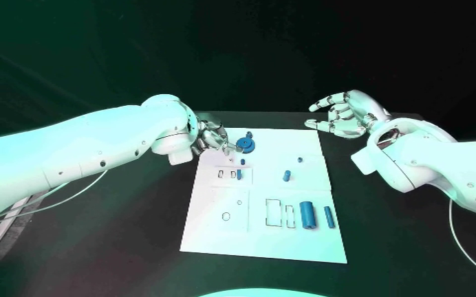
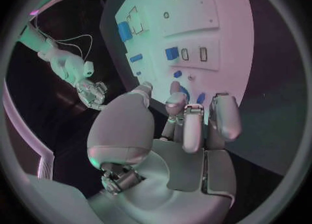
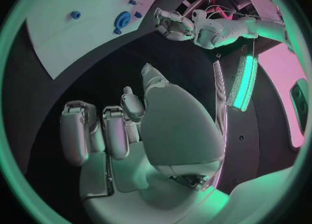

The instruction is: Assemble the parts on the task board

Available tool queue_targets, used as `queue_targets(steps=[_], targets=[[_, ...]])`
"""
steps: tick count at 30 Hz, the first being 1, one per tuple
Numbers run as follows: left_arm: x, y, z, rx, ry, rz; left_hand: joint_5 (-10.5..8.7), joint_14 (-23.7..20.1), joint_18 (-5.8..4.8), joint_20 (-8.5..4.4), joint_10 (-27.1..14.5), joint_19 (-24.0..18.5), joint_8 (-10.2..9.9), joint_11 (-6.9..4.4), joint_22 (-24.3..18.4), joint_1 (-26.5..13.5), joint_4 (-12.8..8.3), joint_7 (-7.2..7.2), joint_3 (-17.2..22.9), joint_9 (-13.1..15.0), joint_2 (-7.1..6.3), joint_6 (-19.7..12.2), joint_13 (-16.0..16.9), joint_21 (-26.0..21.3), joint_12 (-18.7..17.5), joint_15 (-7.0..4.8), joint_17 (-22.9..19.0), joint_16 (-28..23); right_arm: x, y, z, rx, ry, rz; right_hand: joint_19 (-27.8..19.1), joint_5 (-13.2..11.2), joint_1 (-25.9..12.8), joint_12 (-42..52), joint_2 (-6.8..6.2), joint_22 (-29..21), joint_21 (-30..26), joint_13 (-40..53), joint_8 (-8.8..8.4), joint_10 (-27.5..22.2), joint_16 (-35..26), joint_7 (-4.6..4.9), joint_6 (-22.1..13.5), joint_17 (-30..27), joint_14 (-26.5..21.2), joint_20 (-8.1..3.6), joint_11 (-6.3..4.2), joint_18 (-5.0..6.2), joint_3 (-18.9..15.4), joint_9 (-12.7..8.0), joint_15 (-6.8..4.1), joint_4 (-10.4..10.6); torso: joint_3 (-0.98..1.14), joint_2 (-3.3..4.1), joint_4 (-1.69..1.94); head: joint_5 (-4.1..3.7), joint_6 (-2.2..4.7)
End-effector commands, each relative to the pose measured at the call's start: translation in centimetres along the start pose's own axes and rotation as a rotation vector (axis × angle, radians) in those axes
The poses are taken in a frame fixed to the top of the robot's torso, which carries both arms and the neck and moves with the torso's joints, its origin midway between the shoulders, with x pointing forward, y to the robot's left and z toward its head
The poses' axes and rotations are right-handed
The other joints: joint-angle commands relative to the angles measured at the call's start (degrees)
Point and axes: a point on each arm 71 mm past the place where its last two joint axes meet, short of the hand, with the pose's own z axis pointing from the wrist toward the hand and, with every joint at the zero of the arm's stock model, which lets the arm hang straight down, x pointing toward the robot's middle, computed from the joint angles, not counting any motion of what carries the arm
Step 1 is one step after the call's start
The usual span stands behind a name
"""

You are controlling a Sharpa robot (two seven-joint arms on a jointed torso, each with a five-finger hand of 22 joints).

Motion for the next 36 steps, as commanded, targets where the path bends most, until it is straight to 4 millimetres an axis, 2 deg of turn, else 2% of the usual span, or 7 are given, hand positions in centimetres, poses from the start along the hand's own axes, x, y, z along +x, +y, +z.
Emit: queue_targets(steps=[1, 10, 17, 36], targets=[[0.3, -0.4, 0.4, -0.048, 0.05, 0.087, -0.3, 5.26, -0.69, 0.21, 0.12, 0.18, -0.24, 0.18, 0.08, 0.05, 0.03, -0.06, -0.25, -0.01, 0.77, -0.48, 0.16, 0.34, 0.37, -0.01, 12.4, 0.31, -0.1, 0.0, 0.2, -0.003, -0.006, 0.034, 1.17, 0.36, -0.43, -0.39, -0.15, 11.33, -0.3, -0.13, 0.17, -0.48, -0.3, -0.08, -0.51, 7.88, 4.13, -0.42, 0.06, 0.39, 0.48, -0.09, -0.48, -0.08, 0.03, -0.03, -0.06, 0.09, -0.04], [0.9, -1.1, 1.4, -0.058, 0.098, 0.124, -0.16, 5.28, -0.77, 0.26, -0.41, 0.35, -0.33, 0.22, 0.5, 0.05, 0.0, -0.02, -0.31, 0.0, 1.0, -0.53, -0.65, 0.55, -0.19, 0.04, 12.47, 0.36, -0.3, -0.2, 0.6, 0.0, -0.02, 0.033, 1.1, 0.42, -0.43, -0.45, -0.16, 11.27, -0.43, -0.19, 0.18, -0.53, -0.34, -0.08, -0.52, 7.82, 4.11, -0.42, 0.06, 0.42, 0.5, -0.1, -0.48, -0.08, -0.04, 0.1, 0.01, 0.1, -0.06], [1.3, -1.4, 2.1, -0.064, 0.13, 0.109, -0.07, 5.25, -0.82, 0.31, -0.73, 0.44, -0.41, 0.27, 0.74, 0.02, 0.0, 0.03, -0.37, 0.01, 1.16, -0.61, -1.07, 0.68, -0.51, 0.08, 12.37, 0.29, -0.3, -0.2, 0.7, 0.002, -0.018, 0.032, 1.07, 0.47, -0.45, -0.52, -0.15, 11.25, -0.48, -0.26, 0.2, -0.59, -0.43, -0.08, -0.52, 7.65, 4.07, -0.41, 0.06, 0.43, 0.53, -0.1, -0.48, -0.07, -0.12, 0.22, -0.1, 0.15, -0.19], [2.3, -1.9, 3.2, -0.07, 0.201, 0.095, 0.16, 5.3, -0.86, 0.49, -1.49, 0.42, -0.69, 0.42, 1.07, 0.71, -0.12, 0.18, -0.37, 0.08, 1.61, -0.82, -1.82, 0.9, -1.14, 0.24, 12.6, 0.43, -0.1, -0.1, 1.0, 0.005, -0.013, 0.031, 0.9, 0.58, -0.51, -0.63, -0.14, 11.12, -0.81, -0.39, 0.27, -0.68, -0.58, -0.09, -0.52, 7.42, 4.0, -0.41, 0.06, 0.51, 0.6, -0.12, -0.48, -0.05, -0.08, 0.21, 0.01, -0.11, -0.86]])
